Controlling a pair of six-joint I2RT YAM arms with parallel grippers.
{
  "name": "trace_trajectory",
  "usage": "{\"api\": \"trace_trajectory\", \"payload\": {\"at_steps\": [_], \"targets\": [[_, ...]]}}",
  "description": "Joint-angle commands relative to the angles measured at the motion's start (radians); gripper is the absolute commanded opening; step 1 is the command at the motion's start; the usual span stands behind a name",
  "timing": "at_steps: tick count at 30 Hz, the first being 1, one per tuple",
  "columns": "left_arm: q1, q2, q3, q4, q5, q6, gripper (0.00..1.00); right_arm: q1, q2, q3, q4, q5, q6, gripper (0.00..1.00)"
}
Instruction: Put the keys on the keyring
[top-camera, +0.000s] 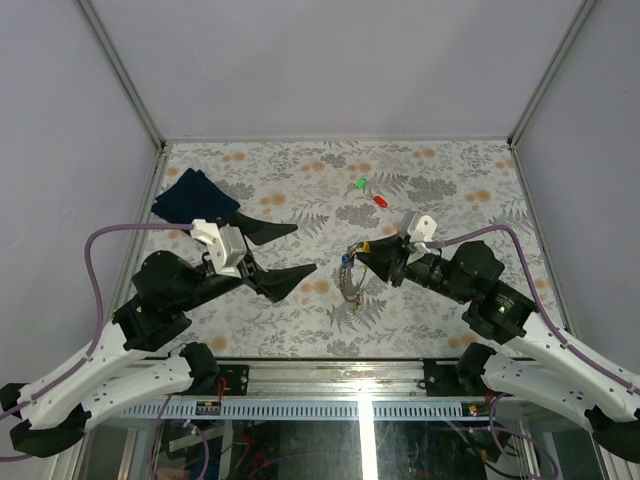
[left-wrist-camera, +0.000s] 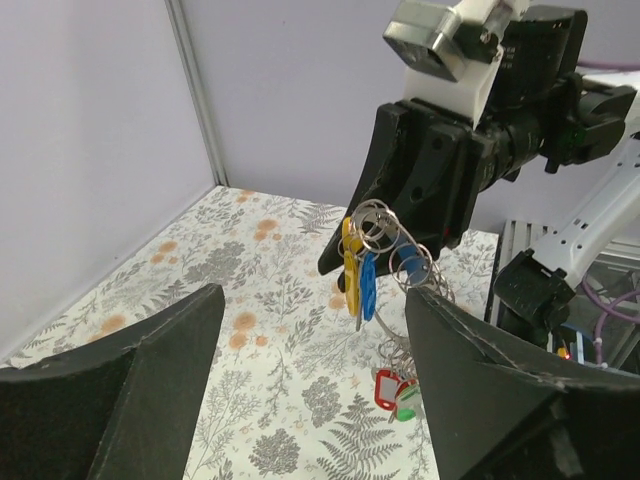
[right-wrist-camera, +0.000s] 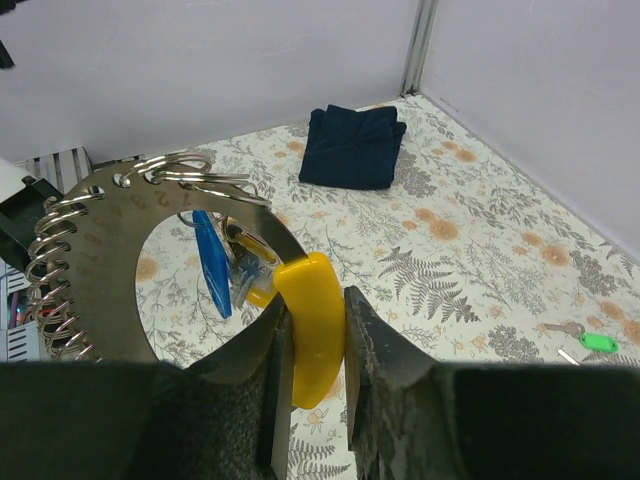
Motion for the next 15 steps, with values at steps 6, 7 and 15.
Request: {"api": "trace_trajectory", "payload": {"at_steps": [6, 7, 15], "targets": [[-0.005, 0.072, 0.149, -0.081, -0.081, -0.104, 0.85, 0.004, -0.008, 0.044, 0.089, 0.007, 0.02, 0.0], [-0.005, 0.074, 0.154, -0.093, -0.107, -0.108, 0.86, 0.003, -0.01, 0.043, 0.09, 0.008, 0.02, 0.0], [-0.005, 0.109, 0.234, -0.173, -0.091, -0.12, 0.92, 0.004, -0.016, 0.038, 0.091, 0.008, 0.022, 0.0]]}}
